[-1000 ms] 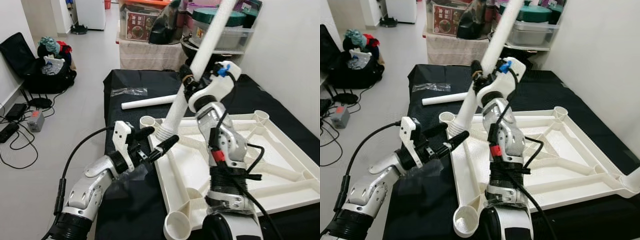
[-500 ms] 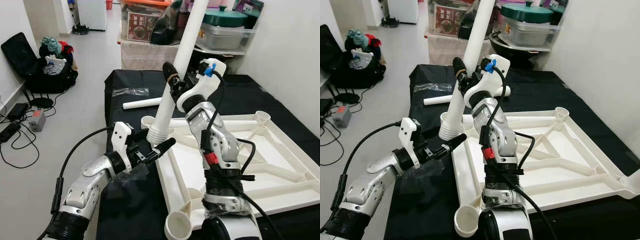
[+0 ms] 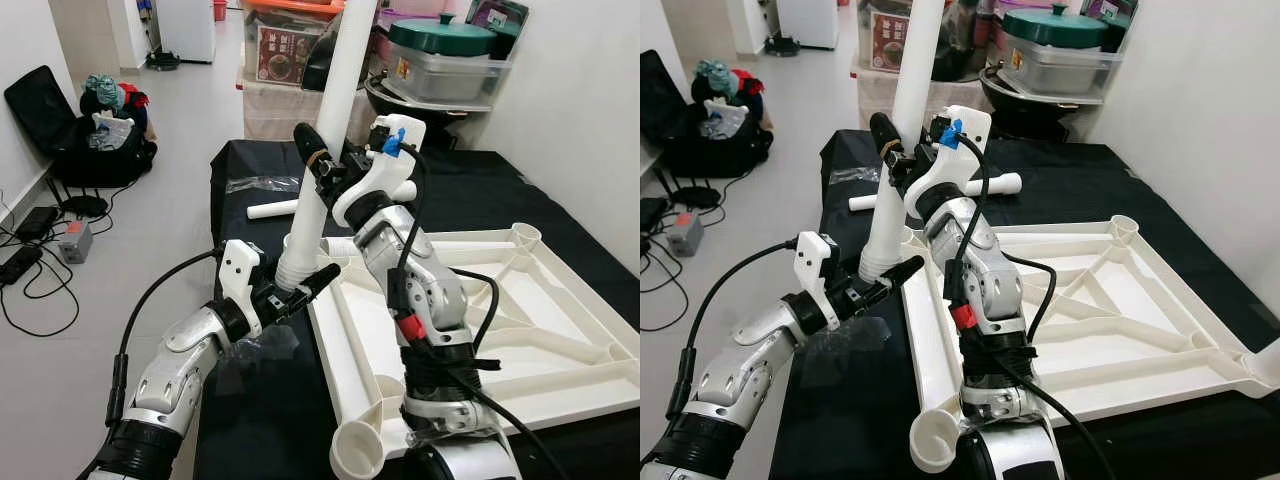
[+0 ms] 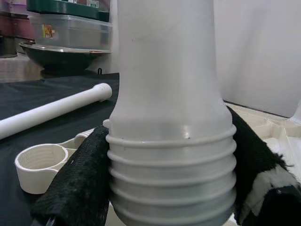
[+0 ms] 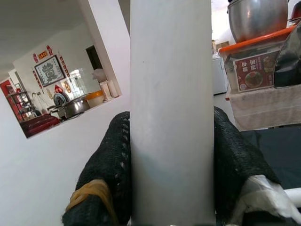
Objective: Building children table
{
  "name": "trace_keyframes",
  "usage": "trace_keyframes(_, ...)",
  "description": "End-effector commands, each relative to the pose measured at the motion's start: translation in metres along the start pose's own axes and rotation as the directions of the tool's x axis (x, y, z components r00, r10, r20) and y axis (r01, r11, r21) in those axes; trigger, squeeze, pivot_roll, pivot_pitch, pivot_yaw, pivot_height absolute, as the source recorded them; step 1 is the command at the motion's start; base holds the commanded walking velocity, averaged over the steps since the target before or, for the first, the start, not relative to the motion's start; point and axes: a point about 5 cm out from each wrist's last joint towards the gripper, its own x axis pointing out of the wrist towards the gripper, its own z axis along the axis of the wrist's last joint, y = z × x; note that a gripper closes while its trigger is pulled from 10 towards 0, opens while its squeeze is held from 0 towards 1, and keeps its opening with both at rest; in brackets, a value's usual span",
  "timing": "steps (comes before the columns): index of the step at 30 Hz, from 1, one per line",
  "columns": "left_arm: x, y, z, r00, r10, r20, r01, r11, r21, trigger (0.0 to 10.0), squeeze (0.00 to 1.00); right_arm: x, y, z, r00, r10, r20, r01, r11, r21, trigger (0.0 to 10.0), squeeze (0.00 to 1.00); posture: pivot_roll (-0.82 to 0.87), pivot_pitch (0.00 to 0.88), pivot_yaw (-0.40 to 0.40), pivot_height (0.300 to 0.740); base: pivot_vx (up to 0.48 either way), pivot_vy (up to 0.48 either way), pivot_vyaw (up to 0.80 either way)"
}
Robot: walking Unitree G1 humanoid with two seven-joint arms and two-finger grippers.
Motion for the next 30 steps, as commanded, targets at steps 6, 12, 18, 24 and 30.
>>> trace_keyframes(6,-0.006,0.011,-0.002,0.998,0.050,-0.045,-0.044,0.991,0.124,0.0,0.00,-0.009,-0.003,-0.019,0.990,0.059,-0.132,-0.040,0.989,0.139,10.0,0.00,0.09,0.000,-0.103,0.740,0.000,0.000,0.00)
trace_keyframes(12,-0.014,0.012,-0.010,0.995,0.039,-0.094,-0.020,0.980,0.197,0.0,0.00,-0.014,-0.006,-0.026,0.971,0.101,-0.216,-0.063,0.982,0.177,10.0,1.00,0.08,0.000,-0.103,0.740,0.000,0.000,0.00)
trace_keyframes(18,-0.021,0.016,-0.009,0.993,0.035,-0.111,-0.007,0.970,0.241,0.0,0.00,-0.015,-0.008,-0.031,0.957,0.124,-0.262,-0.058,0.967,0.248,10.0,1.00,0.09,0.000,-0.108,0.740,0.000,0.000,0.00)
trace_keyframes(24,-0.025,0.014,-0.015,0.990,0.007,-0.143,0.034,0.960,0.276,0.0,0.00,-0.010,-0.008,-0.035,0.952,0.116,-0.285,-0.035,0.961,0.274,10.0,0.00,0.10,0.000,-0.103,0.740,0.000,0.000,0.00)
trace_keyframes(30,-0.024,0.011,-0.017,0.990,0.000,-0.140,0.039,0.959,0.279,0.0,0.00,-0.009,-0.019,-0.033,0.967,0.028,-0.255,0.040,0.965,0.260,0.0,0.00,0.11,0.000,-0.112,0.740,0.000,0.000,0.00)
